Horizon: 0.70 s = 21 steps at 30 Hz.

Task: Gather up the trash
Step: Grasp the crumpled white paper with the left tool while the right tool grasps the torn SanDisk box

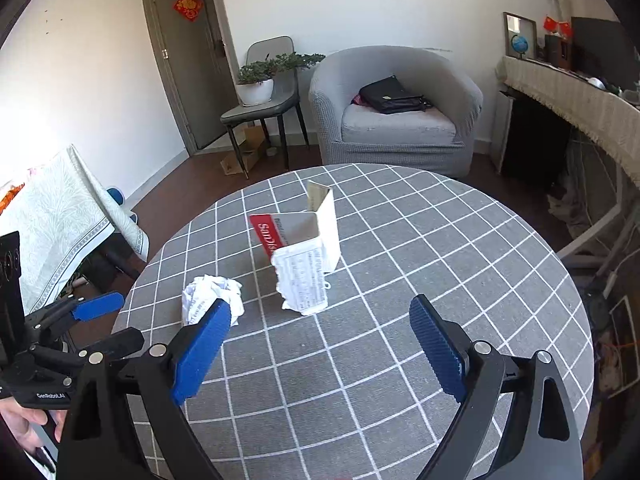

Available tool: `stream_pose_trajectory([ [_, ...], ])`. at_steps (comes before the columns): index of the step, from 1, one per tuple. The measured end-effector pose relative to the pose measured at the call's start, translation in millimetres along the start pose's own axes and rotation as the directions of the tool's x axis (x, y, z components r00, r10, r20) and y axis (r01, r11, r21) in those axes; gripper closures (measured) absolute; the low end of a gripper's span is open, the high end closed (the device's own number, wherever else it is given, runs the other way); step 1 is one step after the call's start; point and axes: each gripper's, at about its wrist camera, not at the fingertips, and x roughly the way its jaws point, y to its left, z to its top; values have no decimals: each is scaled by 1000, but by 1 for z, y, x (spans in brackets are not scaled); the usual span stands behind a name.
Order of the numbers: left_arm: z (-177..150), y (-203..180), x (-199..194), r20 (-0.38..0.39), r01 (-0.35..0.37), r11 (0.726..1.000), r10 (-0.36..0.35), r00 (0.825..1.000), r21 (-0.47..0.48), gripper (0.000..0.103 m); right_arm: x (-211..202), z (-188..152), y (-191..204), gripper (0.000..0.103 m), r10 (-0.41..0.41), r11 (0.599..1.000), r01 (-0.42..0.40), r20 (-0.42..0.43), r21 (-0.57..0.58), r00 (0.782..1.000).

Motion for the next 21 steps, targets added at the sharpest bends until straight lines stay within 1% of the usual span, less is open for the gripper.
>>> stream_pose_trajectory([
  [3, 2, -7, 17, -26, 15, 1000, -15, 1000, -14, 20, 1, -1, -13, 11, 11, 999, -11, -7, 33, 1000],
  [7, 7, -16, 27, -31, 23, 1000, -23, 999, -16, 20, 0, -2, -26, 11, 16, 999, -15, -17, 48, 1000],
  [8, 8, -16, 28, -31, 30, 999, -31, 999, -26, 20, 0, -2, -29, 11, 25, 998, -24, -20, 56, 999],
  [11, 13, -14, 33, -41, 22, 999, -24, 999, -46, 20, 2, -5, -37, 10, 95, 990, -91, -38, 108, 995],
  [12, 15, -14, 34, -46, 20, 998, -22, 999, -56, 20, 2, -5, -38, 10, 101, 989, -96, -39, 111, 994],
  [15, 19, -14, 38, -54, 28, 997, -32, 998, -73, 20, 4, -4, -32, 10, 98, 992, -95, -36, 80, 995],
  [19, 19, -14, 50, -82, 5, 997, -11, 997, -79, 20, 7, 0, -27, 9, 129, 990, -127, -28, 67, 991],
  [21, 18, -14, 55, -89, 6, 997, -13, 996, -82, 20, 8, 1, -24, 9, 140, 988, -138, -22, 66, 990],
])
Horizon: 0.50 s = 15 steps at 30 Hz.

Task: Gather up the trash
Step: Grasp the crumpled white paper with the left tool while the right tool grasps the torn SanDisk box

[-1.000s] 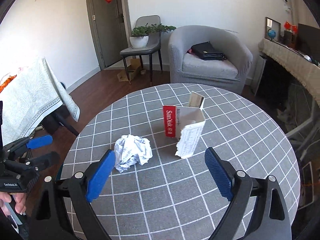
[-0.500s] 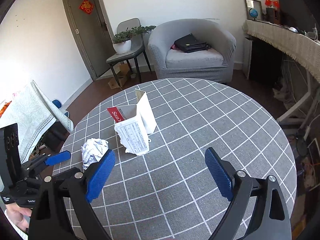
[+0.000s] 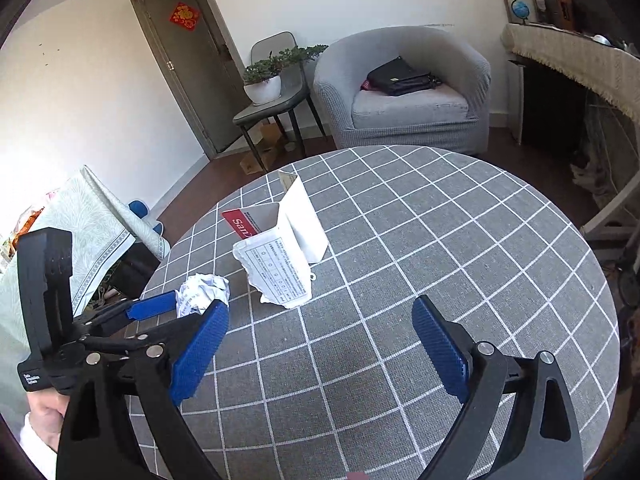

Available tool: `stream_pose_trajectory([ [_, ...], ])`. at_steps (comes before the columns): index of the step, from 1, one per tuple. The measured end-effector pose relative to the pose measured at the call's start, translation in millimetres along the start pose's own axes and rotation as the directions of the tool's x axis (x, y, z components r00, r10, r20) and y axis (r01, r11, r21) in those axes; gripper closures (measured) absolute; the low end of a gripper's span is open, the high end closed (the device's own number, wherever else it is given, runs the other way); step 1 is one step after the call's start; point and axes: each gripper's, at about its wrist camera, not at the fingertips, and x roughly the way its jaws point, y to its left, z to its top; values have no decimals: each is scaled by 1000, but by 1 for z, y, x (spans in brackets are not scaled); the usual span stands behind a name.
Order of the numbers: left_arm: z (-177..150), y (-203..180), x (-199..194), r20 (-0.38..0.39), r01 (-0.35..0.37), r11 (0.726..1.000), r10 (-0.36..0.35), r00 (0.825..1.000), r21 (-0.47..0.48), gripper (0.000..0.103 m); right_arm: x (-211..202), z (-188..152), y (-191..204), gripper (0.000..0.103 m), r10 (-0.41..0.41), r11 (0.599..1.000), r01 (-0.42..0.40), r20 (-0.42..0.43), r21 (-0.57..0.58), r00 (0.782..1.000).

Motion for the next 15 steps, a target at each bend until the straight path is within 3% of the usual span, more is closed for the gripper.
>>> stream_pose_trajectory([
  [3, 3, 0, 2, -4, -6, 1000, 6, 1000, 4, 22, 1, 4, 1, 9, 23, 999, -23, 14, 24, 1000],
  [6, 5, 4, 1, 0, -4, 1000, 4, 1000, -6, 36, 5, 9, 0, 9, 34, 998, -35, 22, 48, 999],
  [9, 6, 6, 0, 3, 7, 1000, -7, 1000, -3, 44, 14, 12, 3, 9, 26, 999, -27, 15, 37, 1000],
  [15, 3, 10, -7, 2, 15, 1000, -15, 1000, 4, 46, 32, 22, 4, 8, 32, 999, -32, 8, 35, 999],
])
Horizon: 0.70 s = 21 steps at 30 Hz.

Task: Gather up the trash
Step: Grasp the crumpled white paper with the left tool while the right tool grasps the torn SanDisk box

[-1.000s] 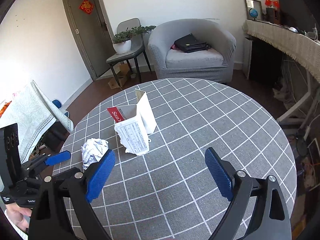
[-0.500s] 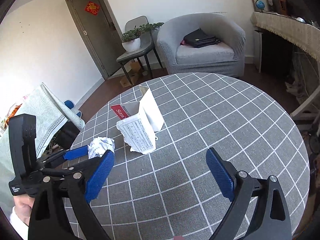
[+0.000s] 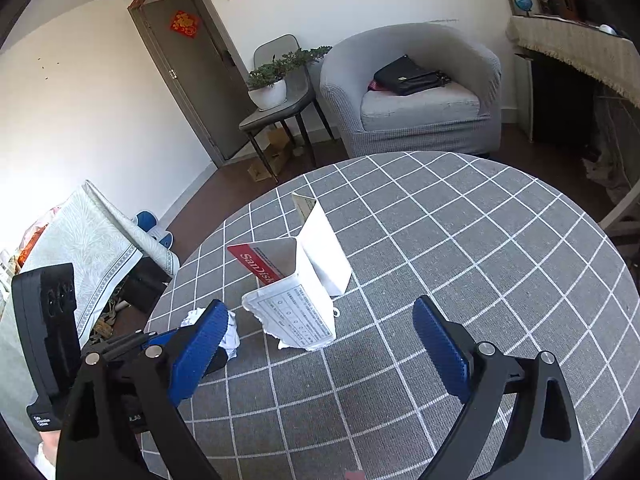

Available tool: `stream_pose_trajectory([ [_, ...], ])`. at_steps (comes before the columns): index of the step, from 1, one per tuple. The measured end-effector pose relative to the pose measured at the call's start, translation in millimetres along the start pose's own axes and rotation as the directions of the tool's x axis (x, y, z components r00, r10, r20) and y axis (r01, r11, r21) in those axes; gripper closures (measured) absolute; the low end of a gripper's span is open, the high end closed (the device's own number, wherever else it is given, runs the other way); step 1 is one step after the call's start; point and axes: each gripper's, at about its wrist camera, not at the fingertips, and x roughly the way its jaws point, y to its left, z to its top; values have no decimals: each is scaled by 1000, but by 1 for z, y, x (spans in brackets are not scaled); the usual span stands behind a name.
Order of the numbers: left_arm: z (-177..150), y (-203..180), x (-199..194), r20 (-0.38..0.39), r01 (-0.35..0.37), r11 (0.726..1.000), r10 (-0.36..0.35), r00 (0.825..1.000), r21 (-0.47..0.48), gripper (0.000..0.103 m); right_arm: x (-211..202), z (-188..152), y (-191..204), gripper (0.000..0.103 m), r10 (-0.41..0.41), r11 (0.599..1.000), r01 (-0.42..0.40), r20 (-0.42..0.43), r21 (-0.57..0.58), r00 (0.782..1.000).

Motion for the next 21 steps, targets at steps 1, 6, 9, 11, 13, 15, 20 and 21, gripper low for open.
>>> stream_pose_trajectory([
  [1, 0, 1, -1, 1, 1, 1000, -1, 1000, -1, 46, 3, 1, 1, 8, 1, 1000, -1, -1, 1, 1000],
  [6, -5, 5, -10, -2, 0, 1000, 0, 1000, 0, 46, 11, 7, 15, 9, 16, 1000, -16, 7, -22, 1000],
  [9, -9, 8, -18, 5, 4, 1000, -4, 1000, -3, 46, 18, 6, 27, 9, -42, 997, 42, 3, -67, 999],
  [11, -10, 12, -26, 14, 12, 1000, -12, 1000, -10, 46, 24, 7, 30, 9, -81, 993, 81, 0, -85, 997],
  [13, -11, 18, -33, 26, 17, 1000, -16, 1000, -25, 46, 29, 6, 29, 9, -93, 993, 92, -7, -76, 996],
  [15, -12, 23, -40, 35, 16, 999, -15, 999, -30, 46, 33, 7, 29, 9, -109, 991, 109, -3, -79, 994],
  [20, -16, 37, -53, 37, -11, 999, 13, 999, -45, 46, 41, 8, 28, 12, -151, 985, 151, -2, -80, 988],
  [21, -17, 39, -55, 39, -15, 999, 16, 999, -46, 46, 43, 7, 27, 20, -160, 984, 159, -5, -74, 987],
])
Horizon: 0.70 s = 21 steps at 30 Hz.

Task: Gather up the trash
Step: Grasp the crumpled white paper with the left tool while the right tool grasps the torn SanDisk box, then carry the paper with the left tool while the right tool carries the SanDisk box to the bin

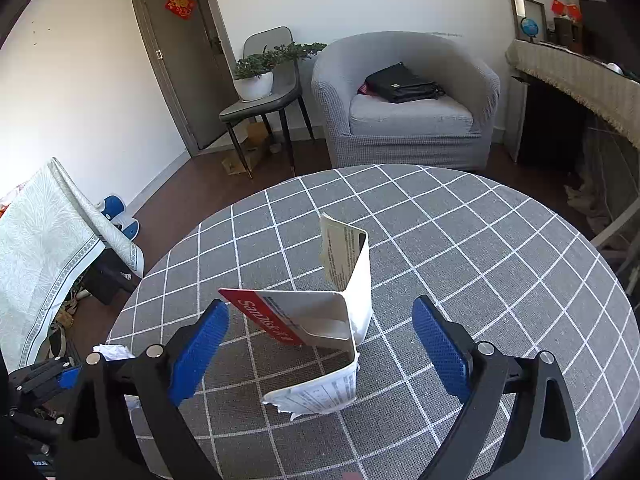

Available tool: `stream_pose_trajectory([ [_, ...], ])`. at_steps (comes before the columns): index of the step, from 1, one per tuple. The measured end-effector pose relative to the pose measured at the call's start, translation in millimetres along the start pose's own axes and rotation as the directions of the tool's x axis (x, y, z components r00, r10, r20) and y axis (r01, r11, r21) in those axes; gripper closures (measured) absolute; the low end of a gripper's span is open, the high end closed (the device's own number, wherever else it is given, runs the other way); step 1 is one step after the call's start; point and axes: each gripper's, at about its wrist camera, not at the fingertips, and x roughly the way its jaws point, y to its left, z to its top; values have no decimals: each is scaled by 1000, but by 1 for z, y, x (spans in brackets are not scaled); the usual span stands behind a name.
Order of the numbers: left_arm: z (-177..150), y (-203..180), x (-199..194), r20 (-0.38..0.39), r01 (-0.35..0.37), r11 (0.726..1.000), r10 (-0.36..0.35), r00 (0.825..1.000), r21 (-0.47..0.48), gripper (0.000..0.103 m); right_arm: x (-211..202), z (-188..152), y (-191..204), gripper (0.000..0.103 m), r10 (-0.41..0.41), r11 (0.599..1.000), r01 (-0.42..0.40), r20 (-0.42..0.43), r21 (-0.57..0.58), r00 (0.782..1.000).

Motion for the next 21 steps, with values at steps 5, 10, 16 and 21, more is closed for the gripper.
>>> stream_pose_trajectory([
  [5, -3, 12, -16, 8, -28, 1000, 28, 1000, 6, 46, 4, 2, 0, 46, -9, 999, 10, -27, 42, 1000],
  [10, -8, 26, -36, 22, -65, 998, 65, 998, 4, 46, -12, 13, 15, 48, 17, 999, -18, 18, 40, 1000],
  [16, -15, 40, -67, 57, -122, 992, 121, 991, 11, 46, -16, 18, 40, 51, 83, 996, -84, 23, 41, 996],
  [21, -23, 59, -87, 58, -166, 986, 165, 985, -1, 46, -16, 17, 69, 51, 146, 989, -146, 16, 11, 989],
])
